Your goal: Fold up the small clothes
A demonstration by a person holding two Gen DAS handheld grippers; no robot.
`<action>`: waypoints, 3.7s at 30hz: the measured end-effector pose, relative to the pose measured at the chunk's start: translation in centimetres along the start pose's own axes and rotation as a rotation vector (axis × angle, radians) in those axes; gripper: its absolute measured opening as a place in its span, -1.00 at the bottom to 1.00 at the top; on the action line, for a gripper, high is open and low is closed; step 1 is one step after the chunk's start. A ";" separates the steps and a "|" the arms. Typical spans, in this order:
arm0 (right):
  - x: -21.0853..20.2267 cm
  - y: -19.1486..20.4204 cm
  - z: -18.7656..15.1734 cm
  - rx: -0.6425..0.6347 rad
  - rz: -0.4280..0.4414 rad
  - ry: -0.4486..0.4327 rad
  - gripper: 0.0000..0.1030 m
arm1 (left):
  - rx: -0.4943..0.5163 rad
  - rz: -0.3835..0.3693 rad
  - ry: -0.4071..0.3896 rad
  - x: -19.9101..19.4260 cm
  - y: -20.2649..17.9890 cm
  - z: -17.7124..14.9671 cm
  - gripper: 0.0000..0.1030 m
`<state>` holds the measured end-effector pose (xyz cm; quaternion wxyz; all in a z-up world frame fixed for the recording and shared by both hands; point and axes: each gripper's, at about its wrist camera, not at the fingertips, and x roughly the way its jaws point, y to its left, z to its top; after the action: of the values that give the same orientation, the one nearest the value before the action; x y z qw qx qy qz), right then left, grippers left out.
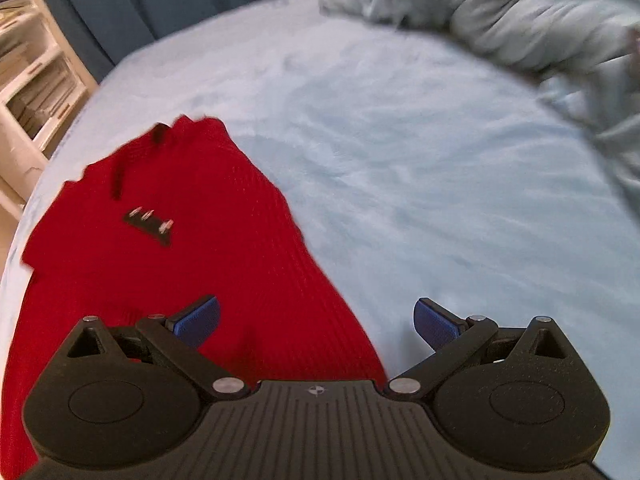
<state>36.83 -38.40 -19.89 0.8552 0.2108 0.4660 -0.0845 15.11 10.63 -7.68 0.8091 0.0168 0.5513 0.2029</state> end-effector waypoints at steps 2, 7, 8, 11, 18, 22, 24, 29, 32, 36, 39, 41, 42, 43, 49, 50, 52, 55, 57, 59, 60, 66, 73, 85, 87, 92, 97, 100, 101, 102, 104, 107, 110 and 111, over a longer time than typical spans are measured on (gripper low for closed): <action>3.4 0.1 0.6 0.043 0.021 0.056 0.80 | 0.004 0.018 0.031 0.9 -0.8 0.6 0.99; 2.2 0.9 2.8 -0.092 -0.006 0.040 -0.56 | 0.069 0.072 0.036 1.8 -4.0 1.4 0.99; 1.6 -0.7 4.5 -0.034 -0.056 0.011 -0.69 | 0.081 0.081 0.032 1.8 -4.6 1.6 0.99; 0.5 -6.3 9.9 0.109 -0.065 -0.029 -0.68 | 0.085 0.067 0.021 2.0 -6.0 2.0 0.99; 4.4 -4.3 8.9 -0.078 -0.206 0.037 -0.19 | 0.133 0.066 -0.013 2.3 -8.0 2.1 0.99; -2.5 -5.1 3.2 -0.109 -0.210 -0.145 0.36 | 0.185 0.073 -0.133 2.7 -7.7 3.0 0.99; -7.0 -5.7 -1.3 -0.109 -0.124 -0.123 0.37 | 0.212 0.060 -0.175 3.9 -7.5 3.4 0.99; -12.0 -5.0 -13.5 -0.079 -0.043 0.118 0.37 | 0.163 -0.044 -0.093 7.7 -6.4 5.1 0.99; -12.3 -3.9 -18.5 -0.020 -0.064 0.195 0.37 | 0.131 -0.065 -0.060 8.5 -5.2 4.7 0.99; -13.7 -0.7 -22.5 -0.128 -0.123 0.135 0.46 | 0.168 -0.066 -0.126 6.6 -2.9 2.0 0.99; -13.3 2.0 -24.5 -0.344 -0.184 0.045 0.52 | 0.204 -0.054 -0.148 6.3 -2.1 0.1 0.99; -12.7 3.1 -25.2 -0.420 -0.228 0.022 0.53 | 0.199 -0.057 -0.130 6.5 -1.8 -0.7 0.99; -12.6 3.1 -25.2 -0.411 -0.246 -0.008 0.53 | 0.194 -0.066 -0.125 6.6 -1.7 -0.9 0.99; -12.8 2.8 -24.9 -0.377 -0.269 -0.040 0.53 | 0.194 -0.078 -0.124 6.7 -1.8 -1.1 0.99; -14.1 -4.0 -21.4 0.051 -0.322 -0.169 0.55 | 0.231 -0.096 -0.155 7.0 -2.7 -1.3 0.99; -13.6 -4.9 -21.2 0.067 -0.280 -0.132 0.53 | 0.236 -0.102 -0.155 7.2 -2.9 -1.3 0.99; -12.0 -5.8 -21.2 0.084 -0.250 -0.049 0.53 | 0.256 -0.102 -0.148 7.8 -3.5 -1.5 0.99; -12.3 -5.0 -21.3 0.062 -0.212 -0.057 0.30 | 0.280 -0.089 -0.136 8.4 -4.1 -1.7 0.99; -12.6 -3.3 -21.7 -0.054 -0.175 -0.042 -0.85 | 0.274 -0.092 -0.133 8.7 -3.9 -1.7 0.99; -13.6 -1.9 -21.3 -0.149 -0.216 -0.029 -0.94 | 0.270 -0.083 -0.128 9.1 -3.7 -1.5 0.99; -15.0 -1.7 -20.6 -0.179 -0.244 -0.053 -0.95 | 0.267 -0.072 -0.129 9.2 -3.6 -1.4 0.99; -17.5 -4.5 -16.7 -0.270 -0.313 -0.100 -0.95 | 0.255 -0.089 -0.132 10.2 -3.1 -0.8 0.99; -13.3 -4.2 -19.3 -0.220 -0.342 0.031 -0.94 | 0.282 -0.163 -0.125 11.1 -3.5 -0.1 0.99; -14.0 -5.9 -20.0 -0.095 -0.228 0.014 -0.95 | 0.338 -0.314 -0.214 7.6 -6.6 1.4 -0.87; -15.7 -5.1 -19.4 -0.174 -0.228 -0.002 -0.95 | 0.292 -0.336 -0.263 5.2 -5.2 1.4 -0.88; -21.8 -4.7 -17.6 -0.222 -0.172 -0.052 -0.96 | 0.245 -0.407 -0.275 1.2 -0.8 -0.1 -0.88; -22.7 -6.6 -19.1 -0.221 -0.199 -0.017 -0.96 | 0.271 -0.395 -0.243 0.0 0.4 -2.7 -0.88; -18.4 -7.5 -22.2 -0.252 -0.227 0.162 -0.96 | 0.298 -0.327 -0.154 3.4 -0.2 -3.9 -0.84; -16.7 -7.7 -23.3 -0.264 -0.278 0.270 -0.96 | 0.311 -0.296 -0.111 4.8 -0.6 -4.2 -0.73; -15.9 -7.6 -23.9 -0.269 -0.314 0.333 -0.95 | 0.321 -0.249 -0.071 5.6 -0.9 -4.4 -0.71; -17.4 -7.0 -23.3 -0.266 -0.275 0.279 -0.81 | 0.327 -0.181 -0.043 6.0 -0.1 -4.9 -0.19; -20.4 -6.7 -21.8 -0.183 -0.213 0.187 -0.22 | 0.258 -0.212 -0.109 4.1 2.6 -5.1 0.81; -22.4 -5.8 -19.7 -0.154 -0.165 0.027 -0.07 | 0.246 -0.271 -0.229 1.0 2.9 -4.0 0.81; -22.2 -5.3 -18.7 -0.135 -0.162 -0.021 0.02 | 0.248 -0.297 -0.263 0.0 2.1 -3.3 0.83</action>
<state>8.49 -36.10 -11.81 0.8626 0.1133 0.4771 -0.1242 11.50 11.88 -8.48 0.8866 0.0610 0.4584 0.0087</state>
